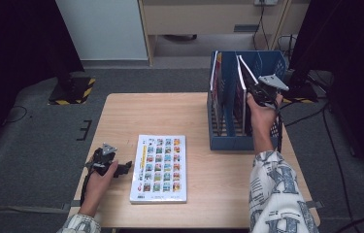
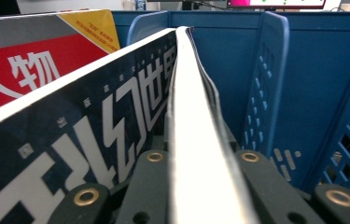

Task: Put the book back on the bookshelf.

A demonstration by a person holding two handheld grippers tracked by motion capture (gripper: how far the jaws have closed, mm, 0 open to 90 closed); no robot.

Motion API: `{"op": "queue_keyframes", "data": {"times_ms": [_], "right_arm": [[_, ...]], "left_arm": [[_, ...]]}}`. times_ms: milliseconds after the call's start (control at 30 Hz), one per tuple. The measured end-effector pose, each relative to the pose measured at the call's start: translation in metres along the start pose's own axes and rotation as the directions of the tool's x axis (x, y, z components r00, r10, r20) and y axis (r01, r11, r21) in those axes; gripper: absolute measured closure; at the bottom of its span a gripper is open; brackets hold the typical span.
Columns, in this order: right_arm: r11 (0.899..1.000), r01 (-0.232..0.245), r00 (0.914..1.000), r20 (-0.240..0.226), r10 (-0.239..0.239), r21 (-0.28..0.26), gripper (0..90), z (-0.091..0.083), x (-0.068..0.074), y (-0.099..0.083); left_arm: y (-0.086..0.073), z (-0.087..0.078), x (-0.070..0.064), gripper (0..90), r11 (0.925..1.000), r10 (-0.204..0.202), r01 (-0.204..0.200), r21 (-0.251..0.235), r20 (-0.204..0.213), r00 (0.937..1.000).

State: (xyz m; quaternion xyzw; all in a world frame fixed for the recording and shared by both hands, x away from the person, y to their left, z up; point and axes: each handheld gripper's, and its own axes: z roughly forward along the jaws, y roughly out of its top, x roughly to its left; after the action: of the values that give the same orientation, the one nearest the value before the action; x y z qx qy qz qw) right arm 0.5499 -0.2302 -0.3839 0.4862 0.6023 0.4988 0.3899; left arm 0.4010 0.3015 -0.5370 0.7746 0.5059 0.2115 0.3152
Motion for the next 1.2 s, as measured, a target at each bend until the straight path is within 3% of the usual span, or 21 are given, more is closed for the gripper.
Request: {"op": "queue_keyframes", "data": {"times_ms": [267,500,733,1033,1200], "right_arm": [[1.000,-0.018,0.9997,0.015,0.018,-0.018,83.3,-0.0011,-0.0029,-0.0016],[0.999,-0.021,0.9958,0.089,0.023,-0.033,83.6,-0.0019,-0.0002,-0.0024],[0.999,-0.031,0.9912,0.128,0.035,-0.034,83.5,0.0005,0.0028,-0.0021],[0.999,-0.034,0.9959,0.083,0.036,-0.028,80.4,0.0003,0.0051,-0.0017],[0.999,-0.017,0.9984,0.053,0.019,-0.027,73.6,-0.0047,0.0048,0.0008]], "left_arm": [[0.0001,0.0002,-0.0001,0.7,1.0000,0.000,0.000,0.000,0.000,1.0000],[0.0002,0.0002,0.0000,0.7,1.0000,0.003,-0.003,0.001,0.001,1.0000],[0.0003,0.0002,-0.0001,0.8,1.0000,0.004,-0.004,0.001,0.001,1.0000],[0.0004,0.0003,-0.0003,0.8,1.0000,0.004,-0.004,0.001,0.002,1.0000],[0.0004,0.0004,-0.0003,0.7,1.0000,0.004,-0.004,0.001,0.002,1.0000]]}}
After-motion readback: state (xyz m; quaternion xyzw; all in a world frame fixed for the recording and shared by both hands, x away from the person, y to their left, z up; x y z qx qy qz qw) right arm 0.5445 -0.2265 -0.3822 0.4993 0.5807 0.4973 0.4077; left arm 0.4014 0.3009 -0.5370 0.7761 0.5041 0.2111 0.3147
